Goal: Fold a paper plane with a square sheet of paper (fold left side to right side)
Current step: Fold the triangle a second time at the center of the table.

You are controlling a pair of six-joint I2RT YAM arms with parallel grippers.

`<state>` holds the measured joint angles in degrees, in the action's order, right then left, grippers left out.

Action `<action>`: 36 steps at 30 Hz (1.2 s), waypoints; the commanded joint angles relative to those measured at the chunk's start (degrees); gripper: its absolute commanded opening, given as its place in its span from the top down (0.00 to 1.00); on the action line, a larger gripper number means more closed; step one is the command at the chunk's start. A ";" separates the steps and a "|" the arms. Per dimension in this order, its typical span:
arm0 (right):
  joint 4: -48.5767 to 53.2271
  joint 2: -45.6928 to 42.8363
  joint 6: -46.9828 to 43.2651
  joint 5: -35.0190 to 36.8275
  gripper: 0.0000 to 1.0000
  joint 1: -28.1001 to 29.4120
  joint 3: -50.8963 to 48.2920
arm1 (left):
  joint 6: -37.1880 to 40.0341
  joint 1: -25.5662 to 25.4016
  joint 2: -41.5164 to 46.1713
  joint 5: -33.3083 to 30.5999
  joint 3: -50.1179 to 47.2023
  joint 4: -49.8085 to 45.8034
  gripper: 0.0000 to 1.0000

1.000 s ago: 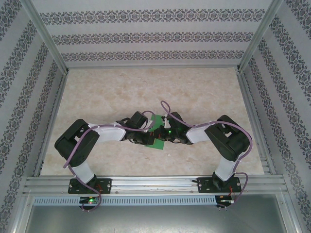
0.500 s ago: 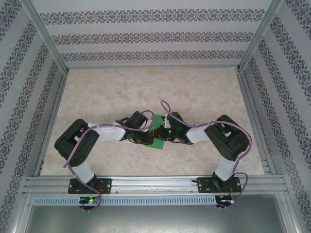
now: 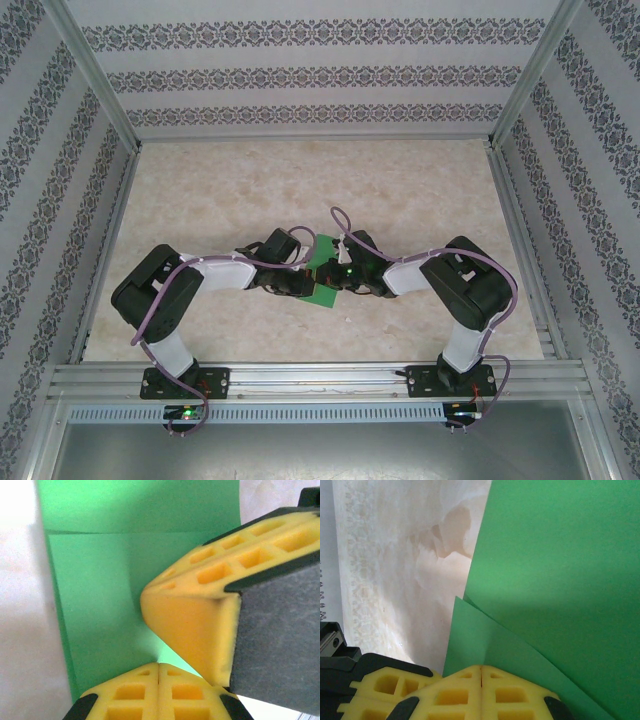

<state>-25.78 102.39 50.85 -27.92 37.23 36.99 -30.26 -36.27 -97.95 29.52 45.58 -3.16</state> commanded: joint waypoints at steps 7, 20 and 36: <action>11.62 4.40 -2.88 5.42 1.00 -0.79 -2.73 | 0.69 1.71 2.28 -2.38 -2.73 -0.47 1.00; 12.20 4.05 -3.31 5.86 1.00 -1.34 -3.42 | 1.08 2.78 3.64 -2.82 -4.50 -1.47 1.00; 12.68 3.52 -3.69 5.77 1.00 -1.90 -3.86 | 2.53 3.05 5.47 -4.05 -6.42 -3.95 1.00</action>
<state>-25.61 102.41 49.54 -28.21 36.84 36.95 -29.63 -34.37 -93.56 27.94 40.84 -2.48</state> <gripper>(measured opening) 0.047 0.035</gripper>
